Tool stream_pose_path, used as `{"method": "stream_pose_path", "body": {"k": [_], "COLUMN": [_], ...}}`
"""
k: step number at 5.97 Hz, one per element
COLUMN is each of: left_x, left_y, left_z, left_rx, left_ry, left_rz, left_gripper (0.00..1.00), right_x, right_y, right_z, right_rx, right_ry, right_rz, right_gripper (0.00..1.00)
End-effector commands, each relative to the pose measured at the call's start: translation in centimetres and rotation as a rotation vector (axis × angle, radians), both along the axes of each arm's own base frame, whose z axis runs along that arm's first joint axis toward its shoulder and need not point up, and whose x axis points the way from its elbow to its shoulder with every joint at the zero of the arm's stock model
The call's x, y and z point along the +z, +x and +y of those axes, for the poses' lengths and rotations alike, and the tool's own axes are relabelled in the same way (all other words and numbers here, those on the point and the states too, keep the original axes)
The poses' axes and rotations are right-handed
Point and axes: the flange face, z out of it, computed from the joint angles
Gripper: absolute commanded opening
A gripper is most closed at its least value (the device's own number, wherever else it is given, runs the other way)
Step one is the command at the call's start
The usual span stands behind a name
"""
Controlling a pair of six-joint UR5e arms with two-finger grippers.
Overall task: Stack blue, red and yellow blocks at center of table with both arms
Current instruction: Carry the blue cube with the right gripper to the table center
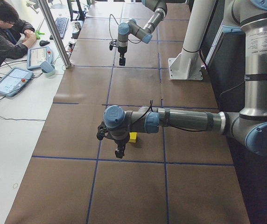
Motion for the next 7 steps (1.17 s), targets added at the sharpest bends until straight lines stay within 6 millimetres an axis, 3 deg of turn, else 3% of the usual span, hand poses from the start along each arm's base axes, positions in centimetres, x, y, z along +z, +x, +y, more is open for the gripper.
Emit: {"method": "stream_pose_path", "body": {"k": [1,2,3,4,6,7], "left_x": [0.0,0.0,0.0,0.0,0.0,-0.1], "left_y": [0.0,0.0,0.0,0.0,0.0,0.0], "left_z": [0.0,0.0,0.0,0.0,0.0,-0.1], "left_rx": [0.000,-0.001,0.000,0.000,-0.001,-0.001], "left_ry": [-0.001,-0.001,0.001,0.002,-0.001,0.006], "left_rz": [0.000,0.000,0.000,0.000,0.000,0.000], "left_gripper": [1.00,1.00,1.00,1.00,1.00,1.00], "right_x": [0.7,0.9,1.1,1.1,0.9,-0.6], "right_y": [-1.1,-1.3,-1.3,-1.3,-1.1,0.9], "right_z": [0.9,0.9,0.9,0.9,0.7,-0.9], "right_rx": [-0.003,-0.003,0.000,0.006,0.000,0.026], "right_ry": [0.006,0.012,0.010,0.019,0.029,0.040], "right_rz": [0.009,-0.002,-0.006,-0.019,-0.024,-0.049], "right_gripper": [0.02,0.05,0.32,0.99,1.00,1.00]}}
